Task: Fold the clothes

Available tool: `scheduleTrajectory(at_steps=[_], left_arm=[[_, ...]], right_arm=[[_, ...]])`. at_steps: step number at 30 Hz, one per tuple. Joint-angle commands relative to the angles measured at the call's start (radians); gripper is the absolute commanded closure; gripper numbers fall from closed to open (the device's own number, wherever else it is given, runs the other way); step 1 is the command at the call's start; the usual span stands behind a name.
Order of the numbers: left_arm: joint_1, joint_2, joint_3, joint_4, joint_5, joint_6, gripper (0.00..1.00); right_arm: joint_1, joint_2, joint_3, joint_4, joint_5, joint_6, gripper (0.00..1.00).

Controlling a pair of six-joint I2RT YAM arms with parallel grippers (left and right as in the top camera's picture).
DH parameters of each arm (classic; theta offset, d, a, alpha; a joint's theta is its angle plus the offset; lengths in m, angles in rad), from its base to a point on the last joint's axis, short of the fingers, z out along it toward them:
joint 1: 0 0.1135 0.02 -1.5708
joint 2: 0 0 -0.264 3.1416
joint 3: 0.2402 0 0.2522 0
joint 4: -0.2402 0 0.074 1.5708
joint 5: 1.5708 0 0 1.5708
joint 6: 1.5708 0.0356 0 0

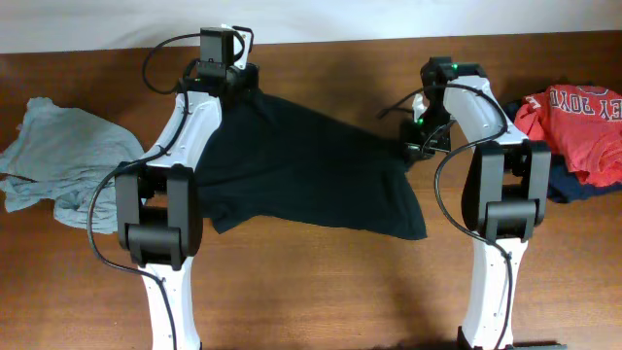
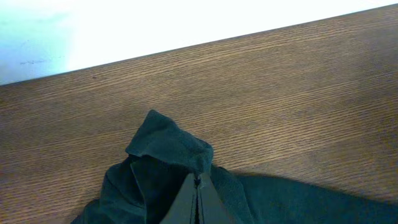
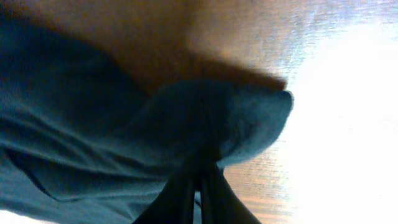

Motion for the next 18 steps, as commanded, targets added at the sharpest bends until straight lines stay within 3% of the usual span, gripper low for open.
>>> scheduleTrajectory(at_steps=[1,18], left_arm=[[-0.003,0.012,0.018,0.001,-0.009,0.005,1.00],[-0.003,-0.024,0.183,-0.056,-0.072,0.005,1.00]], right_arm=[[-0.008,-0.025,-0.004,0.008,0.012,0.004,0.96],[-0.015,-0.066,0.269,0.050,0.014,-0.027,0.96]])
